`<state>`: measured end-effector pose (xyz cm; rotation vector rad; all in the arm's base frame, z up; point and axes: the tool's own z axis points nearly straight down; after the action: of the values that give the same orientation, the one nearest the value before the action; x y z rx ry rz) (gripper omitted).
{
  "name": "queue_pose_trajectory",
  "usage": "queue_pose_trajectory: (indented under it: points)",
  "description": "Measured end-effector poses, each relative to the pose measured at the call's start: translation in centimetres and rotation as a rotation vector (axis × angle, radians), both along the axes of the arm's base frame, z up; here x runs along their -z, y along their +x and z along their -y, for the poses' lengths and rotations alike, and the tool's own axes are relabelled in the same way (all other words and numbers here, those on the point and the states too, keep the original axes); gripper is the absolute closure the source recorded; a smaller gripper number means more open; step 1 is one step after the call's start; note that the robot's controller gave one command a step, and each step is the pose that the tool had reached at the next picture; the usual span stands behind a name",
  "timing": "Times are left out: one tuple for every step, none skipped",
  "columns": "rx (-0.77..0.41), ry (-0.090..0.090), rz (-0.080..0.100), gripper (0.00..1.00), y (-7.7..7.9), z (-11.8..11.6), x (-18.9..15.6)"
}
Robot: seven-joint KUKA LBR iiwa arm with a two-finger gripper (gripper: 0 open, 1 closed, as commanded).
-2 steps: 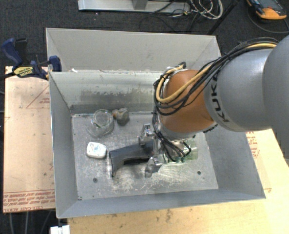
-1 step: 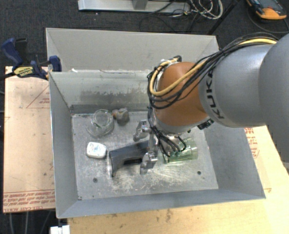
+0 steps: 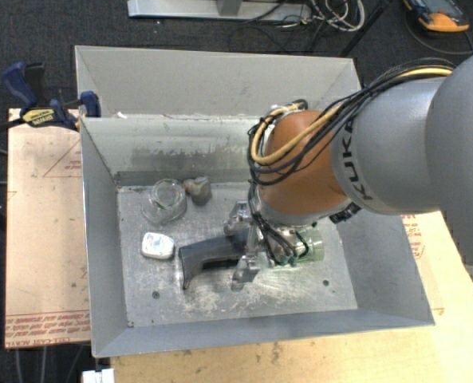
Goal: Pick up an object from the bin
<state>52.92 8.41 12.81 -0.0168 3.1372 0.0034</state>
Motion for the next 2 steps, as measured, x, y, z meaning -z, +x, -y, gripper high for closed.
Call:
queue_pose_trajectory:
  points:
    - [0.011,0.005,0.026,0.0,0.75,-0.19,4.33]
    - [0.106,0.012,0.039,1.0,0.13,0.1,4.06]
